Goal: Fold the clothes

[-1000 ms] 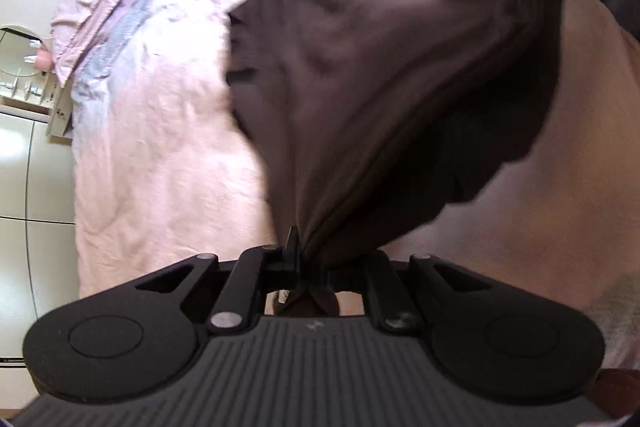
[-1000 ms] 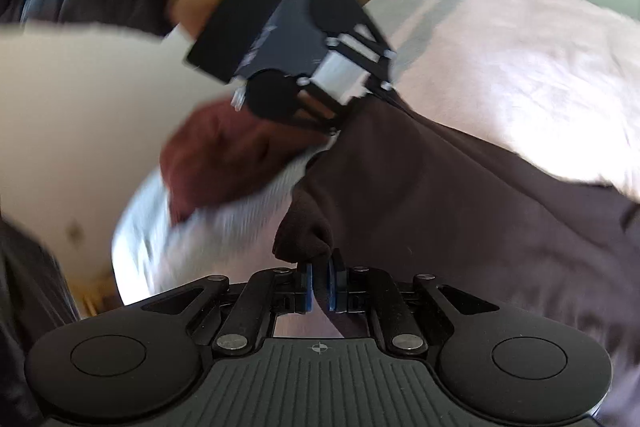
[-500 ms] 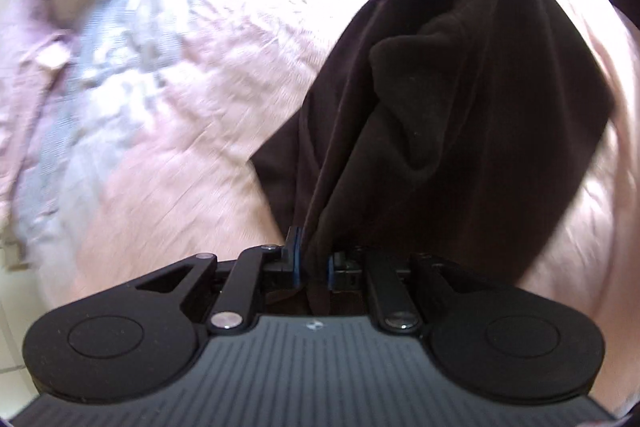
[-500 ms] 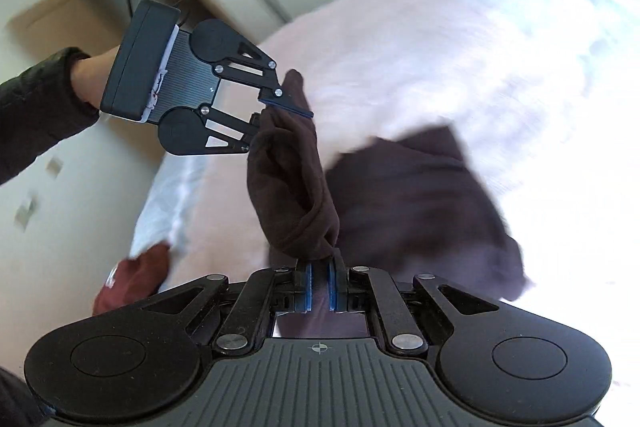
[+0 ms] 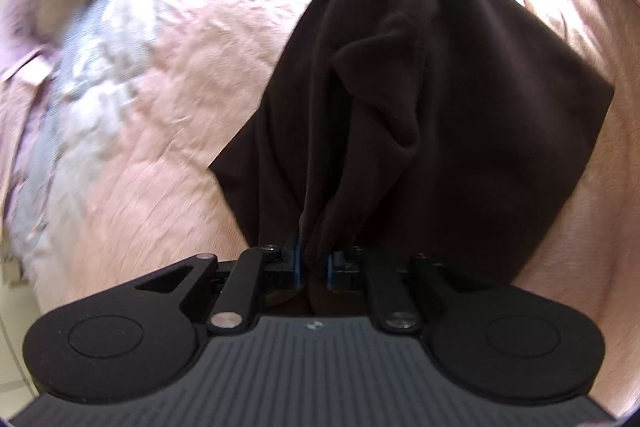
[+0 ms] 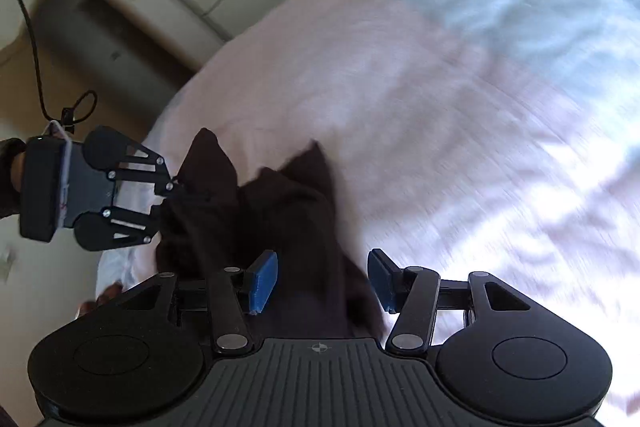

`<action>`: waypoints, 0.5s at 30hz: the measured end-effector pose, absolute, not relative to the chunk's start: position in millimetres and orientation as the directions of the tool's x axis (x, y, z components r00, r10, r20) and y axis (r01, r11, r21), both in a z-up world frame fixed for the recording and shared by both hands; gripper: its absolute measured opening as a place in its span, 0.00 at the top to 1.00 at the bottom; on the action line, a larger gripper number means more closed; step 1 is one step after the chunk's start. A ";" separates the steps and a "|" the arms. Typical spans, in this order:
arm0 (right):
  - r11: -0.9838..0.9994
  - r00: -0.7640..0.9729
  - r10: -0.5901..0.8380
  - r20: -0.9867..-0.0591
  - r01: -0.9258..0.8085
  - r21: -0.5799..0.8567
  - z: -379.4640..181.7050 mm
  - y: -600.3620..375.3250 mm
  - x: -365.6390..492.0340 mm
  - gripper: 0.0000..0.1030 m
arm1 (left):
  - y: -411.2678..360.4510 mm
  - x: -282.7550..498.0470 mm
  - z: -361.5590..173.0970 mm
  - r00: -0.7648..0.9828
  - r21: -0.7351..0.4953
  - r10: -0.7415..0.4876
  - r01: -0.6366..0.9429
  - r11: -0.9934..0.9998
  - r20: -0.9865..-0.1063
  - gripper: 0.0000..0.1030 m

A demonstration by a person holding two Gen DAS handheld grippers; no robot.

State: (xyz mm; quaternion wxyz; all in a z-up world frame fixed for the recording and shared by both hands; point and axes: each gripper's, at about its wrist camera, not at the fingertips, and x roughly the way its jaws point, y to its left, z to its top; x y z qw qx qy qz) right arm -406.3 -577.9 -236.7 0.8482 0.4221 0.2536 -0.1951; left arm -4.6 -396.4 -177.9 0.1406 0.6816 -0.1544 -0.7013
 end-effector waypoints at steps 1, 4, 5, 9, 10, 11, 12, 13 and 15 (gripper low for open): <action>0.606 0.804 -0.068 -0.590 0.503 0.616 -239.2 -585.4 -384.7 0.48 | -391.1 -1.3 -173.2 -0.027 0.420 -0.420 0.010 -0.907 -0.907 0.91; 0.682 0.777 0.142 -0.613 0.372 0.630 -260.0 -608.5 -306.1 0.48 | -379.7 8.6 -163.6 -0.014 0.445 -0.447 0.079 -0.892 -0.894 0.91; 0.704 0.738 0.215 -0.640 0.337 0.625 -270.8 -611.7 -278.6 0.48 | -377.2 11.4 -162.1 -0.009 0.450 -0.452 0.097 -0.888 -0.892 0.91; 0.835 0.596 0.306 -0.742 0.206 0.510 -301.3 -622.4 -199.0 0.49 | -374.9 20.2 -163.0 0.003 0.459 -0.464 0.152 -0.876 -0.886 0.91; 0.872 0.617 0.201 -0.761 0.241 0.425 -296.7 -630.9 -196.1 0.52 | -376.6 21.2 -163.8 0.000 0.460 -0.466 0.163 -0.873 -0.885 0.91; 0.889 0.646 0.086 -0.758 0.295 0.352 -289.1 -639.6 -198.9 0.55 | -379.3 21.2 -164.5 -0.007 0.461 -0.469 0.172 -0.870 -0.883 0.91; 0.877 0.681 -0.040 -0.731 0.374 0.301 -277.3 -648.7 -209.3 0.55 | -384.5 21.0 -165.3 -0.014 0.461 -0.471 0.180 -0.869 -0.882 0.91; 0.856 0.700 -0.130 -0.702 0.437 0.277 -267.0 -656.0 -221.0 0.55 | -391.5 19.8 -166.5 -0.024 0.460 -0.472 0.185 -0.869 -0.881 0.91; 0.805 0.718 -0.211 -0.663 0.513 0.299 -250.6 -665.7 -247.9 0.55 | -404.7 15.2 -170.5 -0.043 0.454 -0.469 0.182 -0.872 -0.882 0.91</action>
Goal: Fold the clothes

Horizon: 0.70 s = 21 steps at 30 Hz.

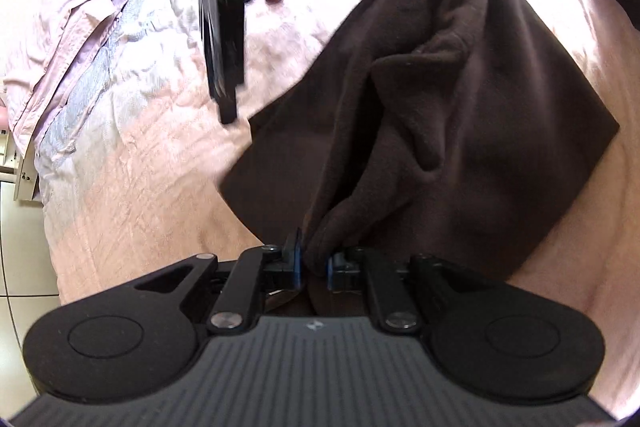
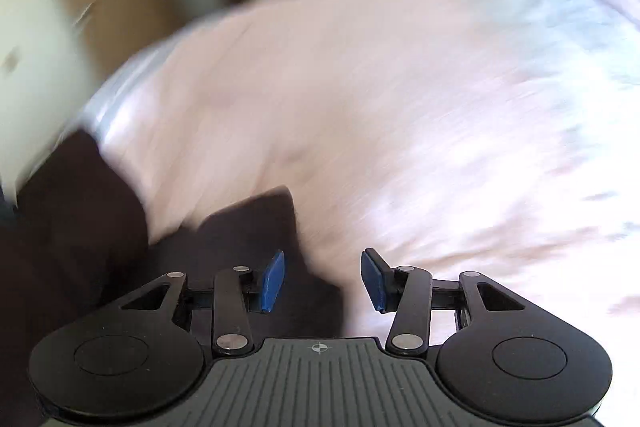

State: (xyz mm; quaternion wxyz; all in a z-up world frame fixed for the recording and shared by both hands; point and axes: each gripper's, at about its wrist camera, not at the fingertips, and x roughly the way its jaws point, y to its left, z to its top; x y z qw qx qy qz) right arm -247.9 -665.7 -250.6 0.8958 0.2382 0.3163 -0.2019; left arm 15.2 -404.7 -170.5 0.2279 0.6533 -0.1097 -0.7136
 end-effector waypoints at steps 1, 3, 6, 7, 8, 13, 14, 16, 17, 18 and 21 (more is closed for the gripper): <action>0.778 0.721 -0.237 -0.651 0.542 0.317 -244.5 -668.0 -262.5 0.55 | -412.4 11.4 -173.2 -0.050 0.449 -0.463 0.169 -0.877 -0.885 0.91; 0.726 0.714 -0.249 -0.655 0.585 0.362 -239.1 -663.7 -295.4 0.55 | -428.5 3.5 -178.3 -0.064 0.434 -0.446 0.141 -0.890 -0.893 0.91; 0.630 0.679 -0.280 -0.679 0.663 0.404 -236.6 -642.6 -351.0 0.55 | -455.9 -10.0 -193.1 -0.091 0.416 -0.422 0.076 -0.906 -0.902 0.91; 0.587 0.664 -0.287 -0.690 0.691 0.421 -236.6 -630.7 -368.1 0.55 | -463.5 -14.2 -198.1 -0.097 0.411 -0.414 0.051 -0.910 -0.905 0.91; 0.541 0.659 -0.279 -0.699 0.709 0.452 -238.6 -617.6 -380.9 0.55 | -468.9 -17.4 -202.7 -0.102 0.406 -0.406 0.021 -0.914 -0.908 0.91; 0.453 0.689 -0.164 -0.706 0.688 0.566 -263.0 -561.6 -401.7 0.54 | -474.1 -17.3 -209.1 -0.117 0.377 -0.366 -0.093 -0.921 -0.923 0.91; 0.493 0.683 -0.140 -0.716 0.676 0.548 -266.2 -554.8 -395.7 0.54 | -471.8 -13.2 -207.8 -0.120 0.372 -0.360 -0.097 -0.923 -0.925 0.91; 0.579 0.655 -0.110 -0.748 0.654 0.488 -274.2 -545.2 -383.2 0.55 | -469.6 -8.6 -203.6 -0.123 0.366 -0.354 -0.096 -0.925 -0.927 0.91; 0.603 0.648 -0.104 -0.755 0.644 0.470 -278.2 -545.5 -380.0 0.55 | -468.9 -6.9 -201.3 -0.124 0.365 -0.352 -0.094 -0.926 -0.928 0.91; 0.613 0.643 -0.116 -0.757 0.646 0.455 -280.9 -548.0 -379.4 0.62 | -468.2 -5.1 -199.0 -0.124 0.363 -0.351 -0.092 -0.927 -0.928 0.91; 0.469 0.633 -0.307 -0.711 0.750 0.466 -283.0 -582.5 -395.2 0.71 | -468.0 -8.0 -196.3 -0.128 0.359 -0.348 -0.076 -0.930 -0.929 0.91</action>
